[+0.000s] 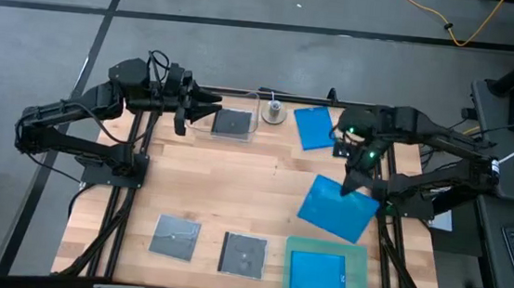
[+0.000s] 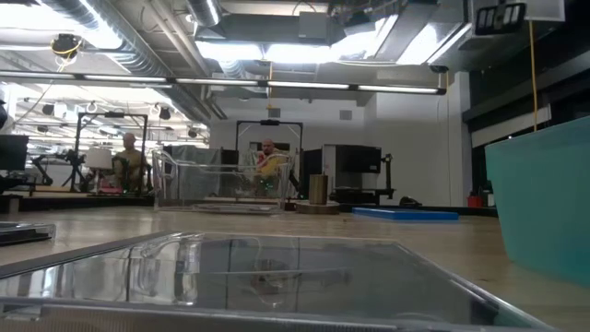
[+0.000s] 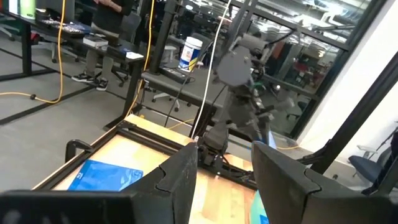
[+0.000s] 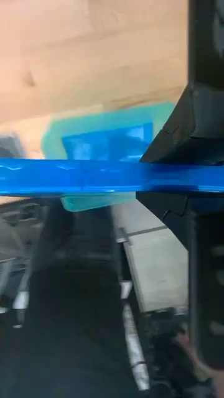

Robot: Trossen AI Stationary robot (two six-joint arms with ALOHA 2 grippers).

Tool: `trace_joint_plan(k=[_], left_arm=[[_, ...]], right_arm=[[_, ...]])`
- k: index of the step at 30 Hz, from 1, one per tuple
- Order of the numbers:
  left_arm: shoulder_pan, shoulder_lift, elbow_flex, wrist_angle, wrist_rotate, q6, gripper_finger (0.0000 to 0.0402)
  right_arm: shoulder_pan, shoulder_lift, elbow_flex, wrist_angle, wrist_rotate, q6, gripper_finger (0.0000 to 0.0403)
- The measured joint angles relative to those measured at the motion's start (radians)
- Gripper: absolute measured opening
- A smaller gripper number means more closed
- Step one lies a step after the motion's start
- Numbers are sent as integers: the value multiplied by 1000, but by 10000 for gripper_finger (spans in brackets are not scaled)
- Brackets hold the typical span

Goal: Pick & place jewel cases by type
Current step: Put the bottom blue cd case into the green bin

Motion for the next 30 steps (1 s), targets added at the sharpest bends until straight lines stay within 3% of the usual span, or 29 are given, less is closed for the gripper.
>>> trace_joint_plan(k=[8,19,30], left_arm=[[0,0,0,-1,0,2,146],[0,0,0,-1,1,-17,146],[-14,0,0,-1,0,-18,146]], right_arm=[[143,70,0,-8,0,-15,48],[288,228,-2,5,-3,-161,48],[376,372,-2,203,-18,-133,48]])
